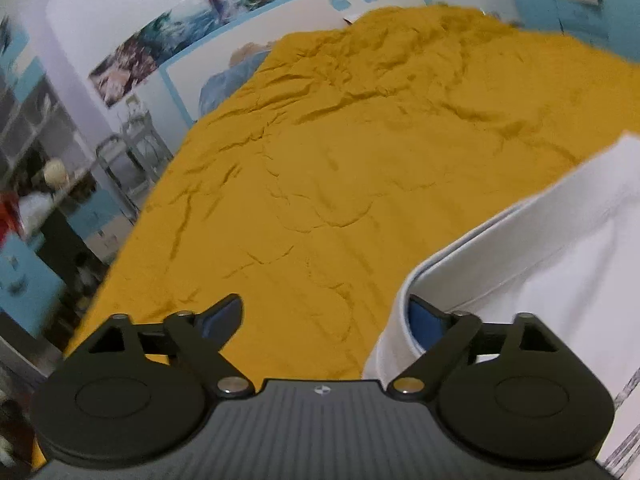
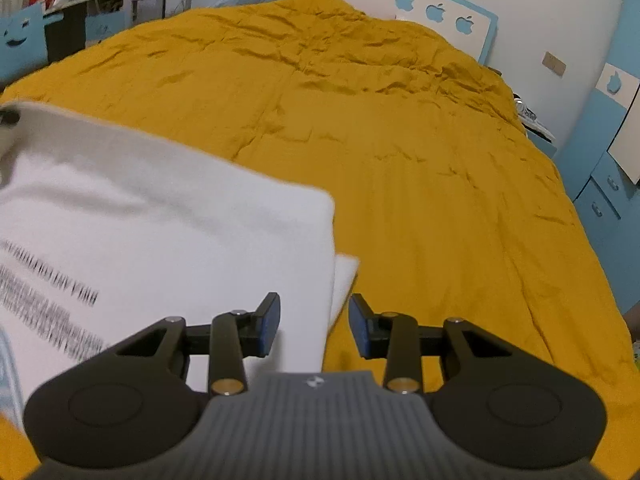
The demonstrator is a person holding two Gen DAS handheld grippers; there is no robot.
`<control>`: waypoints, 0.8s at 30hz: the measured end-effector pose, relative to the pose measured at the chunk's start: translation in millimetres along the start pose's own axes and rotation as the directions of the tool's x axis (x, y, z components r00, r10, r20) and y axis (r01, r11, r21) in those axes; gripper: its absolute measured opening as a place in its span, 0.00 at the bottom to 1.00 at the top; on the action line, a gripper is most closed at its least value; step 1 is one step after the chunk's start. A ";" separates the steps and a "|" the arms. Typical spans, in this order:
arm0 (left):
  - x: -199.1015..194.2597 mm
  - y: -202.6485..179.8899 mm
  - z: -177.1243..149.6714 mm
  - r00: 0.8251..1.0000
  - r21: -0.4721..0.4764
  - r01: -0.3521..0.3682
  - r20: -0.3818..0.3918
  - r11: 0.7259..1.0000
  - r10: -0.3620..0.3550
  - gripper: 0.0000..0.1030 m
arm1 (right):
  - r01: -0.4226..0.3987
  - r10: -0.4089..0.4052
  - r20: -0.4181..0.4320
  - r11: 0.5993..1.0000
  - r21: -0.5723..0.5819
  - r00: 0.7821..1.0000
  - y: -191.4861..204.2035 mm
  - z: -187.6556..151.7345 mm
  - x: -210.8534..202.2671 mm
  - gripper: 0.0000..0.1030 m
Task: Fold small clothes
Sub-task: 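Lower the folded hem onto the sweatshirt and open both grippers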
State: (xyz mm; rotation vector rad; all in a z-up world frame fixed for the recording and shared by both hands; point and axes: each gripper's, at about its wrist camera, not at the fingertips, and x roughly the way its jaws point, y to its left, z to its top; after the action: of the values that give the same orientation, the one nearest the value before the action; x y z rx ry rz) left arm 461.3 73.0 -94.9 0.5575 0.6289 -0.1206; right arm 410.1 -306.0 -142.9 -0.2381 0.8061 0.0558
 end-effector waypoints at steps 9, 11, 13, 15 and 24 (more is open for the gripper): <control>-24.1 -24.7 8.1 0.990 0.215 -0.139 0.049 0.967 0.131 1.00 | -0.050 0.053 -0.035 0.996 0.077 0.998 1.3 -45.0 -42.0 0.30; -32.6 -8.2 5.7 1.000 0.053 -0.025 -0.001 0.998 0.025 0.98 | -0.072 0.076 -0.031 0.990 0.122 0.997 -3.3 -51.4 -47.3 0.22; -37.0 14.5 -3.1 0.995 -0.146 0.094 -0.030 0.985 -0.100 0.98 | -0.092 0.097 -0.028 0.983 0.158 0.995 -8.1 -56.4 -49.7 0.21; -34.6 38.5 -14.6 0.978 -0.321 0.191 -0.021 0.927 -0.209 0.96 | -0.104 0.111 -0.022 0.976 0.191 0.994 -12.8 -57.7 -48.2 0.18; 27.7 94.7 -61.8 0.920 -0.773 0.319 0.113 0.548 -0.376 0.77 | -0.192 0.187 0.050 0.910 0.367 0.981 -48.1 -14.4 -8.4 0.15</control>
State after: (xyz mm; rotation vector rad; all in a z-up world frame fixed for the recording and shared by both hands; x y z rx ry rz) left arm 477.0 187.5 -109.2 -0.4450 0.7815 -0.1882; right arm 400.9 -355.7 -137.3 0.1998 0.8082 0.0866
